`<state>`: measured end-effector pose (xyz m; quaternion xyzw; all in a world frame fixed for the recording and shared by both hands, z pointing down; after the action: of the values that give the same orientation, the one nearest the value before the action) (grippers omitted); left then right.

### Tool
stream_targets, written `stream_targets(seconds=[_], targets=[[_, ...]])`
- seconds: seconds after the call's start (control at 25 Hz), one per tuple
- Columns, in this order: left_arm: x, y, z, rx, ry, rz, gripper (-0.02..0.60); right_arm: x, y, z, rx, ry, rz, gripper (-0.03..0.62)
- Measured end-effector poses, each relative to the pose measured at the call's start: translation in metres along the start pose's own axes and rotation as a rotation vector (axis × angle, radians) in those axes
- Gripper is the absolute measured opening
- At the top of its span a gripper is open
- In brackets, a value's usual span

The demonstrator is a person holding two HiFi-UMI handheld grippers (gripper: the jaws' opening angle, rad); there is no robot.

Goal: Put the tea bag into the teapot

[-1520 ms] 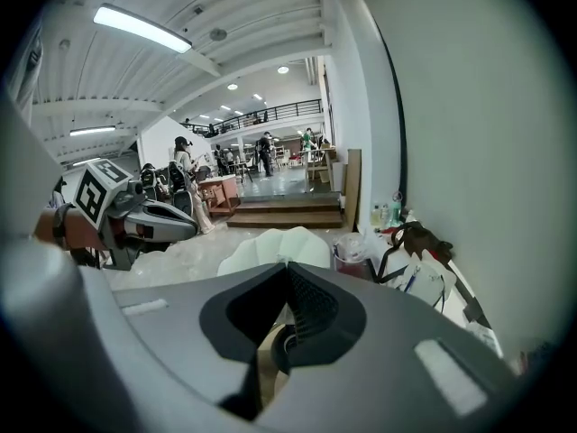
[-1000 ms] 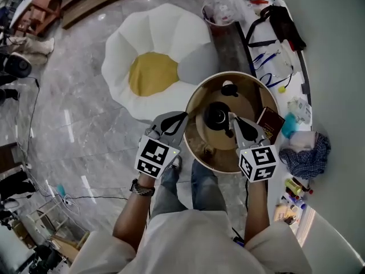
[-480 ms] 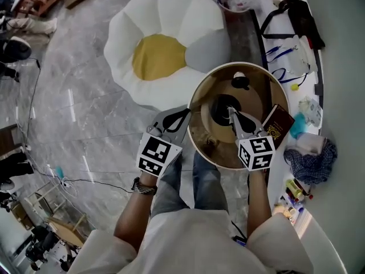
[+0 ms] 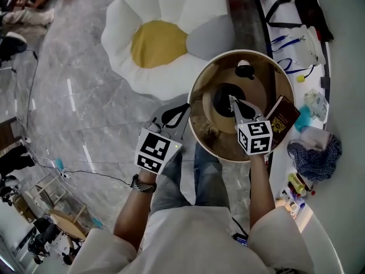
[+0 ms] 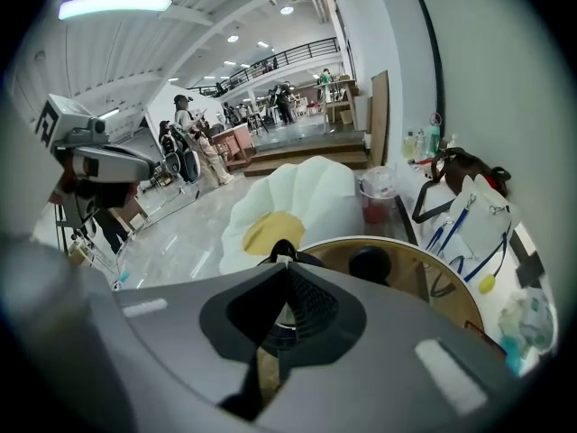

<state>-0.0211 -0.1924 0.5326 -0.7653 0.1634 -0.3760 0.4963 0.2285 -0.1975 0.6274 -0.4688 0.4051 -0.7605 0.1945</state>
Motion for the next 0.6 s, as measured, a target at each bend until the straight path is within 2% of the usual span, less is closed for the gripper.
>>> stream_targets(seconds=[0.28, 0.6], targets=[[0.000, -0.008, 0.003, -0.025, 0.007, -0.004, 0.005, 0.007, -0.017, 0.004, 0.001, -0.014, -0.043, 0.009], [0.000, -0.015, 0.008, -0.041, -0.008, -0.020, 0.005, 0.015, -0.019, 0.006, 0.007, -0.014, -0.067, 0.015]])
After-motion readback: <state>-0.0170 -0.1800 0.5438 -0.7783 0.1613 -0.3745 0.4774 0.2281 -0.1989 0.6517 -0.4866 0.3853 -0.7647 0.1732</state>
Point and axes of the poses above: the fingertips, and each gripper's own axes: x forward along the fingers, z to its right, y out of its top, the point moved 10 cm from there along -x, backward along the fingers, and after that the axes turned 15 degrees about z, right-handed, at the moved point
